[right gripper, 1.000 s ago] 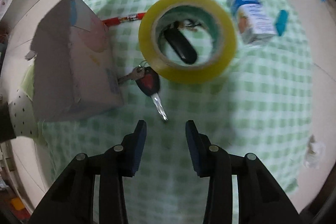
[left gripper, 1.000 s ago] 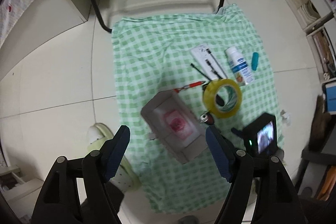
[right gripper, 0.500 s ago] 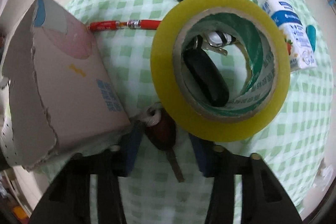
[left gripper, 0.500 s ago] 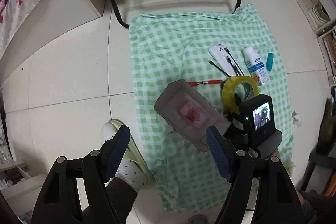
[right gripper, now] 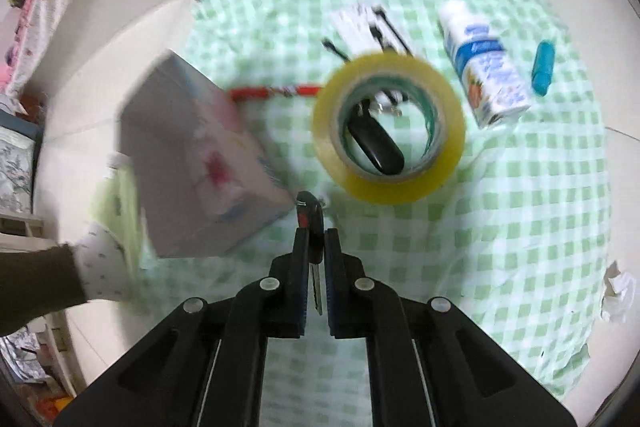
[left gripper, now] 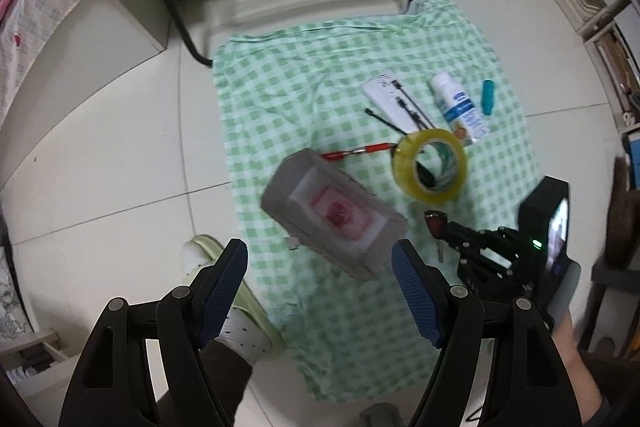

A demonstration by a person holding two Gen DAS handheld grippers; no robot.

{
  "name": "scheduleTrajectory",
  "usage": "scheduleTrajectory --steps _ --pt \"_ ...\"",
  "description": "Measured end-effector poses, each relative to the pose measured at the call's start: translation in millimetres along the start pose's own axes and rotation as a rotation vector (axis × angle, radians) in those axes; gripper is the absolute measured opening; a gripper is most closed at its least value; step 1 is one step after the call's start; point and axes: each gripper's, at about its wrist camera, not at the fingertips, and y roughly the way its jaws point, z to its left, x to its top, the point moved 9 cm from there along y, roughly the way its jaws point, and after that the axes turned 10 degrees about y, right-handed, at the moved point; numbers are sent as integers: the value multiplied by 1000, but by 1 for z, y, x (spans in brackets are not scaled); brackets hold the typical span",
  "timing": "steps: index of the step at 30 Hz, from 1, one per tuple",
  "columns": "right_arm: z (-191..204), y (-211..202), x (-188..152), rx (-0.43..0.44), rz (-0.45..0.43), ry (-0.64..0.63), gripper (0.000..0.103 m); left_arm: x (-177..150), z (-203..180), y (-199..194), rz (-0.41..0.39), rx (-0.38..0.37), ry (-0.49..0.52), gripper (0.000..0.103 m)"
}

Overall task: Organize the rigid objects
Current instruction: 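Move the right gripper to the black car key beside the box, then grasp the black car key with the right gripper and lift it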

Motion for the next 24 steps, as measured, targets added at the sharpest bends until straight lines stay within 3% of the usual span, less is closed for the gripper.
scheduleTrajectory --steps 2,6,9,13,14,17,18,22,24 --pt "12 -26 6 42 -44 10 2 0 -1 -1 -6 -29 -1 73" --pt "46 -79 14 129 -155 2 2 1 2 -5 -24 -155 -71 73" --pt "68 -100 19 135 -203 -41 2 0 10 -6 -31 -198 -109 73" --pt "66 -65 3 4 -74 -87 8 -5 16 -6 -34 -197 -122 73" --pt "59 -53 -3 -34 -52 -86 16 -6 14 -7 -35 -199 -124 73" --pt "33 -7 -20 -109 32 -42 55 -13 16 -10 -36 -204 -131 73" --pt "22 9 -25 -117 54 -25 59 -14 15 -10 -34 -202 -132 73" --pt "0 52 -34 -154 118 -19 57 -17 17 -7 -16 -187 -134 73" --pt "-5 67 -32 -196 123 -53 51 -18 22 -3 -2 -176 -140 73"
